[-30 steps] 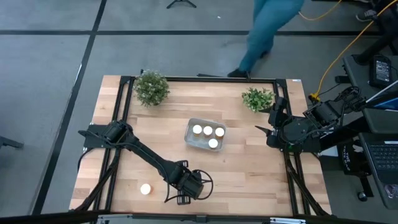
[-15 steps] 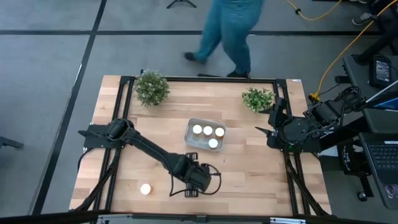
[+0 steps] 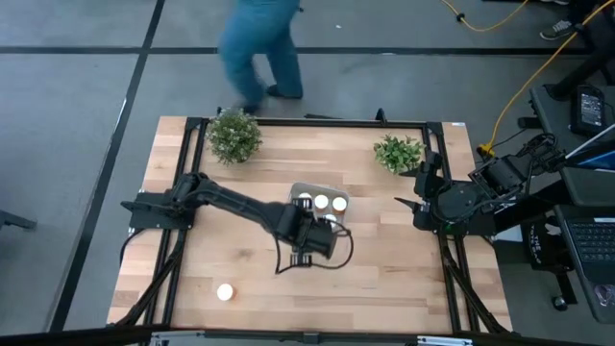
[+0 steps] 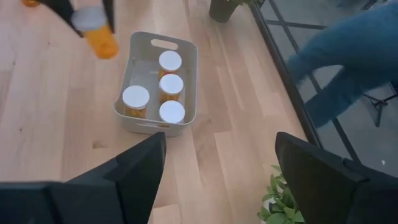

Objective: Pick and place pill bottles into a basket
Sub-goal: Put the orange pill bottle into the grey bin

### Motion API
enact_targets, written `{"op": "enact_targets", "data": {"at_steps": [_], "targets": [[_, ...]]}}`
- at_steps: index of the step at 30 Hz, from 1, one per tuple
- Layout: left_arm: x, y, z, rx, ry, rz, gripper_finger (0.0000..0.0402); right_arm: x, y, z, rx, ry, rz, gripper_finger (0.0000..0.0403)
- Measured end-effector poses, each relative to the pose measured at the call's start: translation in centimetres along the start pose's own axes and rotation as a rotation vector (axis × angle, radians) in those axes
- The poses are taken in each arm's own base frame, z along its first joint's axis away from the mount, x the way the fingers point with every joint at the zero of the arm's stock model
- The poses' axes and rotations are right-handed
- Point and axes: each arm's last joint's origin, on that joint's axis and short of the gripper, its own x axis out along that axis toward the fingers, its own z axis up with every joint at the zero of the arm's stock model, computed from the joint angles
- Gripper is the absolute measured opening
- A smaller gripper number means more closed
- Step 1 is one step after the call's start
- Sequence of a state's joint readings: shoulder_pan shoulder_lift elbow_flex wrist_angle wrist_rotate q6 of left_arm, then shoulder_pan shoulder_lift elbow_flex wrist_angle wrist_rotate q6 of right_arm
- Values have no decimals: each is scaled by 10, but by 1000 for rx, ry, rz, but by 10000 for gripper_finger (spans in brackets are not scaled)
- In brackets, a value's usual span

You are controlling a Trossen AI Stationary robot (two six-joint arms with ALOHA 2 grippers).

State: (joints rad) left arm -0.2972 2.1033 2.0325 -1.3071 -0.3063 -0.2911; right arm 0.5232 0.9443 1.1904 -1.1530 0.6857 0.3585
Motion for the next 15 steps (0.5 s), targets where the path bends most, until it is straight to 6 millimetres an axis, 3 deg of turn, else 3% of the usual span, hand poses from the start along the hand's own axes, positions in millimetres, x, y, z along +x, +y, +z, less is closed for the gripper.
{"op": "enact_targets", "data": {"at_steps": [9,15], "targets": [[9,29,2,57,61,24,196,0,0,0,-3,0,0,304],[33,42,-2,70,120,16,196,0,0,0,3,0,0,304]]}}
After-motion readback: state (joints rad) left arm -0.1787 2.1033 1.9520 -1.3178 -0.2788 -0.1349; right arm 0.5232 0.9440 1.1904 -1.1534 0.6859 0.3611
